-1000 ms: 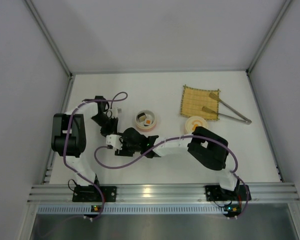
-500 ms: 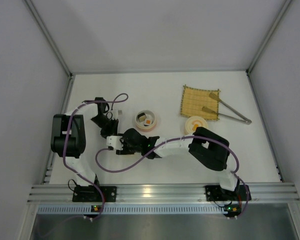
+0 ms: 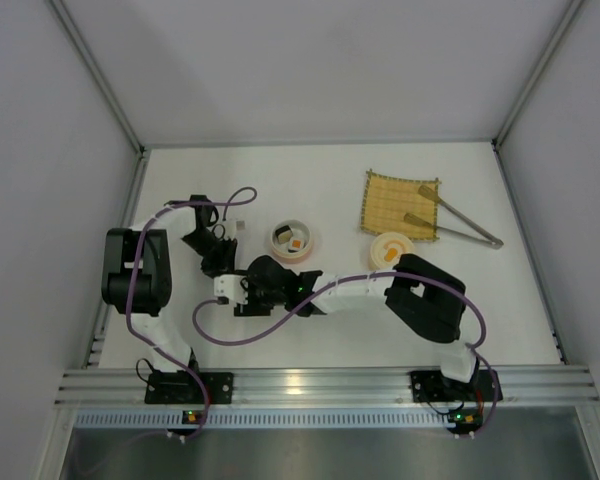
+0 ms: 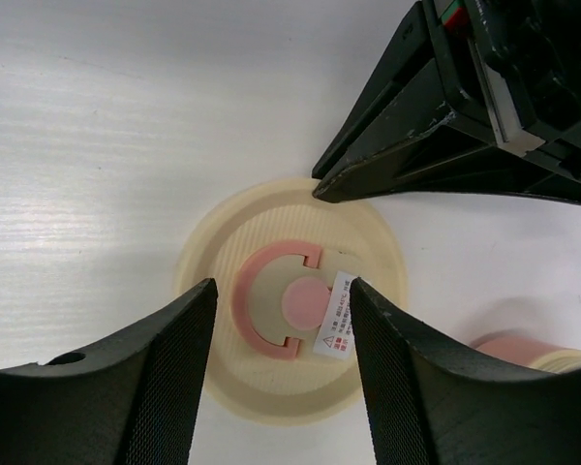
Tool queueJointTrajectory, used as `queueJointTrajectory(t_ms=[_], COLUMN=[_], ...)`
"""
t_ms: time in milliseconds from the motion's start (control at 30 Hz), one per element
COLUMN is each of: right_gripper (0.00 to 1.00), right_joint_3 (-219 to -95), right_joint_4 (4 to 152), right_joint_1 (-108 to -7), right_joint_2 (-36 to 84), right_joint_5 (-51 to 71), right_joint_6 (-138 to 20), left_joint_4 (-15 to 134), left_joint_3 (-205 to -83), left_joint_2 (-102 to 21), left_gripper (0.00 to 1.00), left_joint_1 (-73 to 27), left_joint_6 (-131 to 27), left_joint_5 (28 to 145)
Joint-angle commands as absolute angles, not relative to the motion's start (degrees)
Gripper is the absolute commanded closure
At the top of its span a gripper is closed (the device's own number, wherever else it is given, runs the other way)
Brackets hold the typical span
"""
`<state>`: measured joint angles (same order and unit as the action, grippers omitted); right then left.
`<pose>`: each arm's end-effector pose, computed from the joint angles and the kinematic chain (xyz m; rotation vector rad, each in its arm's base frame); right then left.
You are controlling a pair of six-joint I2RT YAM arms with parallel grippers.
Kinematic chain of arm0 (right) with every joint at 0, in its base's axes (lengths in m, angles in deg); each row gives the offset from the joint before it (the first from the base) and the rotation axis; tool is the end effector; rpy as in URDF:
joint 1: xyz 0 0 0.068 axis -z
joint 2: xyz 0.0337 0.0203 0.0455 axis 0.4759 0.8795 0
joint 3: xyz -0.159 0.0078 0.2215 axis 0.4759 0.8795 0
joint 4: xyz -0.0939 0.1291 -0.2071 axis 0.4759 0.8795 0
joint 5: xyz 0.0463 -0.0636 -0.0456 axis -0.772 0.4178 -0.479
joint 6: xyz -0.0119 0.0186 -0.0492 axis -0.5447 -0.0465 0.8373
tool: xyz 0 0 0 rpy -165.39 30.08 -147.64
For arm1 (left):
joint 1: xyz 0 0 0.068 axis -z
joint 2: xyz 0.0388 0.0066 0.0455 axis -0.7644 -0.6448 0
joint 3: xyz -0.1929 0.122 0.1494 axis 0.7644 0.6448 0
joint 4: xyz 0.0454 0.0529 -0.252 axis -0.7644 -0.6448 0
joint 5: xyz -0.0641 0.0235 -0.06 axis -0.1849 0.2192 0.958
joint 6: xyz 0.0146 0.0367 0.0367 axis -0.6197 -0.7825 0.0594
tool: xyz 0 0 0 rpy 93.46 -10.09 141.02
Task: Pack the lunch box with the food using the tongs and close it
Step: Adjust the box lid at the center of the board.
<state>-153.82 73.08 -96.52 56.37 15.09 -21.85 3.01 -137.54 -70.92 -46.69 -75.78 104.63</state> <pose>0.1613 0.4055 0.1737 -1.7184 1.4475 0.4051 0.3087 -0.0329 0.1521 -0.3823 -3.0061 0.7216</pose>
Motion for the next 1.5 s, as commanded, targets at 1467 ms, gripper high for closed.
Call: queueJointTrajectory(t_ms=[1467], right_gripper=[0.51], right_joint_3=[-157.82], right_joint_4=[78.58], right_joint_1=[-93.73], right_joint_2=[45.53], right_joint_5=[22.23], right_joint_6=[-22.9], left_joint_4=[2.48], left_joint_3=[-136.59], left_joint_2=[-69.34], left_gripper=[1.0], left_joint_1=[-47.04], left_joint_6=[-81.5], left_joint_5=[105.18])
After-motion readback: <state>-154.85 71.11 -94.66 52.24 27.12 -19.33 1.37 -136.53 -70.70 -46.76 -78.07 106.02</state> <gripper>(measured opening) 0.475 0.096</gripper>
